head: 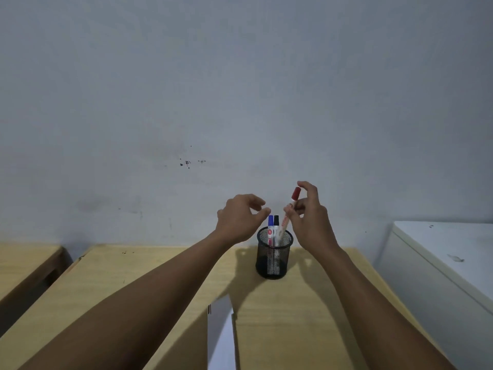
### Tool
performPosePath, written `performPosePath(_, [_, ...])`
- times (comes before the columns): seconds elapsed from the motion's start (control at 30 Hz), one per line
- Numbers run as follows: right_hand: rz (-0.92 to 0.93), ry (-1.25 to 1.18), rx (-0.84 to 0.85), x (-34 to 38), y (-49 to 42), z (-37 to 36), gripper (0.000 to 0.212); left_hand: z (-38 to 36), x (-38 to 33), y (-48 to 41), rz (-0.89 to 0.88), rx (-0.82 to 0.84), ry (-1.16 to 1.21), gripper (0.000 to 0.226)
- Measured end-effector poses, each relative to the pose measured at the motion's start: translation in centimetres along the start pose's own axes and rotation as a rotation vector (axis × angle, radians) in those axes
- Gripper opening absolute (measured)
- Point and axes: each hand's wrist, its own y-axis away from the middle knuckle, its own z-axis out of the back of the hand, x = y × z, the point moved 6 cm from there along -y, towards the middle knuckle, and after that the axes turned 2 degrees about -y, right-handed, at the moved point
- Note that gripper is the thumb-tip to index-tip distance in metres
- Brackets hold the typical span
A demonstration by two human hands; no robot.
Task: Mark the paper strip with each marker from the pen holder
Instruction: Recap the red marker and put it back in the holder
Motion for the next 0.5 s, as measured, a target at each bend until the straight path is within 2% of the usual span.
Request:
performPosePath(0.23, [-0.070,0.112,0.143,-4.6,-1.0,-2.6,0.046,-6.0,3.9,-2.6,0.183,0.183,0.126,0.045])
performPosePath(0.5, [-0.143,0.184,0.248,-6.9,-1.0,-4.1,0.040,-7.6,4.4,-3.2,0.187,0.163,0.280,0.033])
